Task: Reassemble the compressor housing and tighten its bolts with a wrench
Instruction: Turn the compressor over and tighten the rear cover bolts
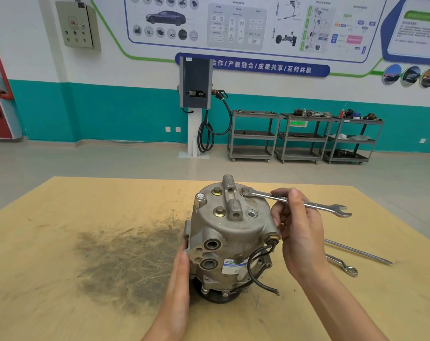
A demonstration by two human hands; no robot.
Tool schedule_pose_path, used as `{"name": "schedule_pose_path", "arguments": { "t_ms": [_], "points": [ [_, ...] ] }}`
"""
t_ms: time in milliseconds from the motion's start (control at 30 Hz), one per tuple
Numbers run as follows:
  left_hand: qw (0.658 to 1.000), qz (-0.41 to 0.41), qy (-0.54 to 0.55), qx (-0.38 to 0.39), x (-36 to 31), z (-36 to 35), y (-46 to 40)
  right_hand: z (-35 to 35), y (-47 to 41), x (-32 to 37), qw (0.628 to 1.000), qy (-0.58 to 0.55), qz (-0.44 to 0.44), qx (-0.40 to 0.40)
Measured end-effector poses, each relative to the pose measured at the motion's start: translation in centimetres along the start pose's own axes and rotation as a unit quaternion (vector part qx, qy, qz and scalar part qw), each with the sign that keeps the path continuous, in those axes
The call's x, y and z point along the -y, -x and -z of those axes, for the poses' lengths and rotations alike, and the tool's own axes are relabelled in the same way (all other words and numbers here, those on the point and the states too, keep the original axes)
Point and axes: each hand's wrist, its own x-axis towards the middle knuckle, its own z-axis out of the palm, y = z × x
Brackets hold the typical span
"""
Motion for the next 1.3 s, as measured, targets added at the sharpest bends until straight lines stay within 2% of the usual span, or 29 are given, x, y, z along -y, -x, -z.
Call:
{"name": "schedule_pose_path", "arguments": {
  "t_ms": [433, 900, 1300],
  "points": [
    [1.0, -0.002, -0.01, -0.002, 0.2, 0.1, 0.1, 0.2, 0.3, -0.2, 1.0, 0.009, 0.008, 0.004],
    [0.999, 0.034, -0.008, -0.009, 0.8, 0.5, -0.6, 0.3, -1.3, 0.1, 0.998, -0.021, -0.065, 0.004],
    [1.0, 0.013, -0.007, -0.012, 0.4, 0.2, -0.3, 0.2, 0.0, -0.2, 1.0, -0.018, -0.02, 0.003]
  ]
}}
